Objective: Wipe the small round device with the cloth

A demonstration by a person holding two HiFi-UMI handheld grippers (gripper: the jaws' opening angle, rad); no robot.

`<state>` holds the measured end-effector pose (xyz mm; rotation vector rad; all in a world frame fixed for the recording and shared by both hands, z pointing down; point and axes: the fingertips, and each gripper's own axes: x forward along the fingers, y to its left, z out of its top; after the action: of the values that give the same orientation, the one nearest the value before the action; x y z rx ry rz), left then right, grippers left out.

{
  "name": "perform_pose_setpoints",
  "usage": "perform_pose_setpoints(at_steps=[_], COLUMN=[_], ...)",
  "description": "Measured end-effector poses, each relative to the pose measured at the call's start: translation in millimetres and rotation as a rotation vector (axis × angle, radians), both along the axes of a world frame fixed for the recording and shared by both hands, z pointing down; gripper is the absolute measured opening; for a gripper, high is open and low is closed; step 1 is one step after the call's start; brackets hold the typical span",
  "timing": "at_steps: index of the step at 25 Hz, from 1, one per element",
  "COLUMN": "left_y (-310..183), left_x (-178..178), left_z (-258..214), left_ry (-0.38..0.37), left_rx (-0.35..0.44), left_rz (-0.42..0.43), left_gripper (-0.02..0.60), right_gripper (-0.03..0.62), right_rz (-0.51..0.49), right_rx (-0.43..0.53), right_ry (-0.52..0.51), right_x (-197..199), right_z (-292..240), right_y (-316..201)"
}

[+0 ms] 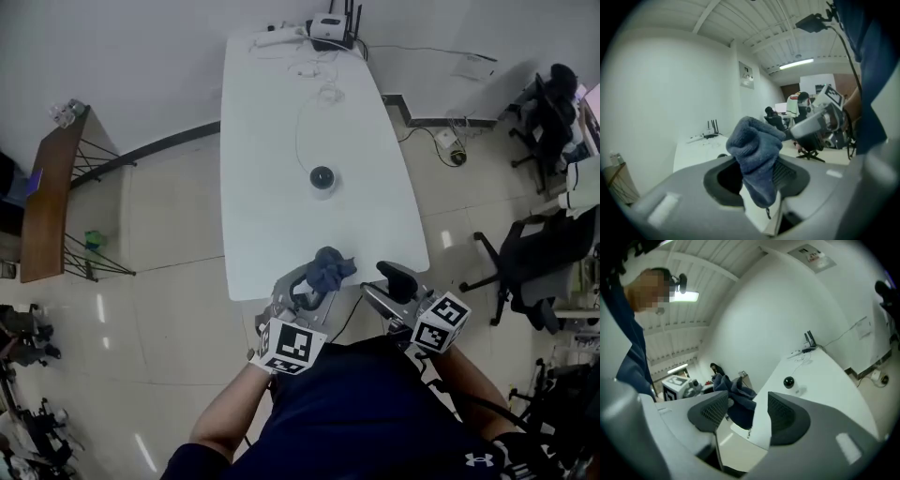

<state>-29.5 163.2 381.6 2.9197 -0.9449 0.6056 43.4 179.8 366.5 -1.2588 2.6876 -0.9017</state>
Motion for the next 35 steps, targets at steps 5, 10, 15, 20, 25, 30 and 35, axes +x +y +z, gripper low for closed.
perform_pose_setpoints(at_steps=[5,10,15,20,25,30,35], left_y=[-62,-87,-106,-127,-141,-188,-216], left_x=[0,21,37,46,39,14,31], left_z=[-11,5,28,45,70,101,126], left_ry=[0.047,-0.054,-0.135,-0.160,-0.263,-0.210,-0.143], left_rx=[0.070,0.152,0.121,0.051,0.064,-0.043,-0.125], left_rz=[0.105,0.204,0.250,0.241,0.218,0.066,0.049], left_gripper=[0.152,0.161,0.173,0.236,0.390,0.390,0.279], right_gripper=[0.360,0.390,0.357,0.252,0.158,0.161,0.164], right_rz=[-0.017,-0.040,-0.133,-0.159,-0.007,0.111,-0.135], right_rx=[-0.149,-0.236,-0.311,-0.332,-0.269,-0.041,0.192], right_ry=[-0.265,-0.393,-0.394,-0.343,-0.191,0.282,0.673], right_x=[-33,-54,-73,-59,-21,29,-23], right_z=[-5,8,29,45,52,52,64], right_y=[-76,-124,-150,-168,-191,-232,-246])
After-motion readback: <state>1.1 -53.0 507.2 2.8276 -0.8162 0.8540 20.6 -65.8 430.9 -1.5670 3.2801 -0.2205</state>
